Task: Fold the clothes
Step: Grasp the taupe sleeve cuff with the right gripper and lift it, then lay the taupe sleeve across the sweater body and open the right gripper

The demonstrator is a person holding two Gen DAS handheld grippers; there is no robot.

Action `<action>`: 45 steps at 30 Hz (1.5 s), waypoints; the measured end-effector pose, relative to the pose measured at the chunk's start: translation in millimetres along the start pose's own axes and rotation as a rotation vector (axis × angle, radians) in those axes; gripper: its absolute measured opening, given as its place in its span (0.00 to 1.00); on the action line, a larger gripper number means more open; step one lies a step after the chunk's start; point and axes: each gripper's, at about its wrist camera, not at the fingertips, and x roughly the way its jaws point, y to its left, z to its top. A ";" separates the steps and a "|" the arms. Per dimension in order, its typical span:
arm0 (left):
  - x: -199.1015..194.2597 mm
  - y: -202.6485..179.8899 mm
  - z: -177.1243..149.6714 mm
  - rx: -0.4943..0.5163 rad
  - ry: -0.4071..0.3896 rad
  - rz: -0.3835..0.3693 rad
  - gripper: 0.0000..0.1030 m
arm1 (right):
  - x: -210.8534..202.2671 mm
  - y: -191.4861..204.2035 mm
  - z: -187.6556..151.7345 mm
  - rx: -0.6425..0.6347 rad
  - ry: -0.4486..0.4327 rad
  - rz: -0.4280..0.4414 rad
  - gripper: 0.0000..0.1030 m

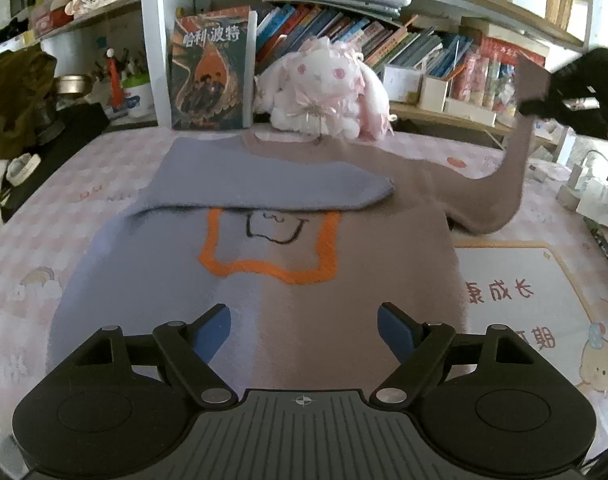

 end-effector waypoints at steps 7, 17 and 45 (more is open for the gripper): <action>-6.7 53.8 7.8 0.077 -0.042 -0.114 0.81 | 18.4 89.0 1.8 -0.071 -0.037 0.042 0.05; -18.7 133.1 6.5 0.168 -0.091 -0.188 0.81 | 92.2 224.8 -35.8 -0.160 -0.017 0.027 0.05; -22.8 193.9 5.1 0.105 -0.104 -0.162 0.87 | 234.9 297.9 -160.8 -0.441 0.358 -0.091 0.28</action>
